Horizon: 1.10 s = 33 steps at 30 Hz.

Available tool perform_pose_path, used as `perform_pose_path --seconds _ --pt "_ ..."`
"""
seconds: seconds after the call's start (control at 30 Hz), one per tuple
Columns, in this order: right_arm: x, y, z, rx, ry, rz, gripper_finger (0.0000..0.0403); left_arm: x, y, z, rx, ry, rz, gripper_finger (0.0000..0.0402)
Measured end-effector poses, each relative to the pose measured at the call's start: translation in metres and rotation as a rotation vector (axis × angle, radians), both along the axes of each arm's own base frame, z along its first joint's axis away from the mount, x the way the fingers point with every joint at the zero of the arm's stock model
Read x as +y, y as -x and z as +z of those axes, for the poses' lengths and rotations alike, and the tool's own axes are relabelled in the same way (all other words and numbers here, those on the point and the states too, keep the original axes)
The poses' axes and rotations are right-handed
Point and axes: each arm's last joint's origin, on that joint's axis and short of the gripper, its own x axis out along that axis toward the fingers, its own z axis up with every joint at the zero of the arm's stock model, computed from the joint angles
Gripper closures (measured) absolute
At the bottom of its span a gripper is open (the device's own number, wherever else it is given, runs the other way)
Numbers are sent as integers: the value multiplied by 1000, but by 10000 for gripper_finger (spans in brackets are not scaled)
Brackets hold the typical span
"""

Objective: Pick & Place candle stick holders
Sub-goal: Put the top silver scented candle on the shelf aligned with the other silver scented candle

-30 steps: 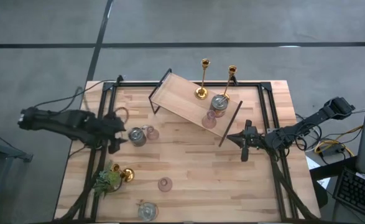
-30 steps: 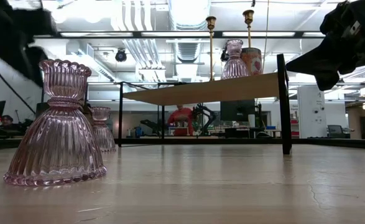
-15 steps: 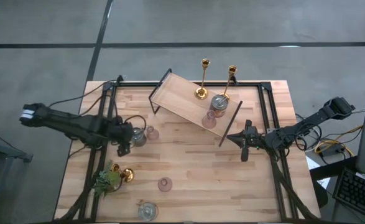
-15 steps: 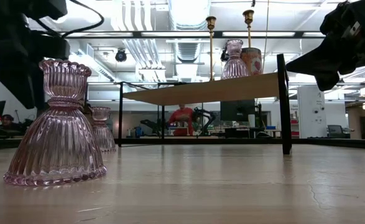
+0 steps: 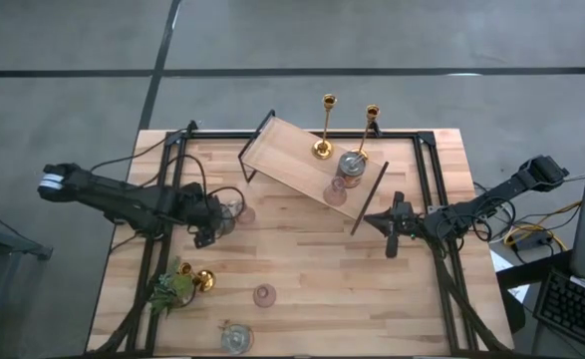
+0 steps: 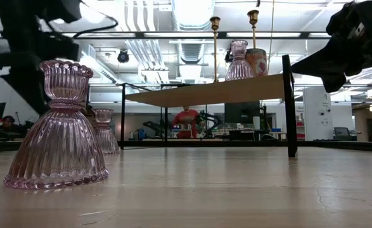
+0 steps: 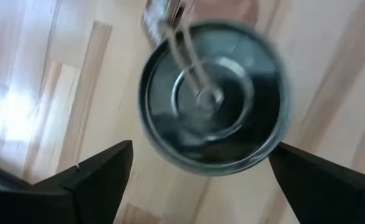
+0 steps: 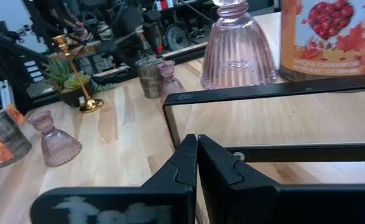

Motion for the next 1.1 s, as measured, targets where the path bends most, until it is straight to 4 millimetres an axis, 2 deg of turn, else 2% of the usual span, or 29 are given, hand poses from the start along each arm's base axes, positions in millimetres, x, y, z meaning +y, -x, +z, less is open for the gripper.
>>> perform_pose_path --seconds 0.3,0.6,0.77,1.1 --pt "0 0 0 -2 -2 -4 394 0 -15 23 -57 1 -54 23" --pt "0 0 0 -2 -2 -4 394 15 -22 18 -20 35 -46 23" --pt "0 0 0 -1 -2 -4 394 22 -26 13 2 129 -45 23" --pt "0 0 -1 2 -1 -4 394 27 -36 3 56 113 -77 25"
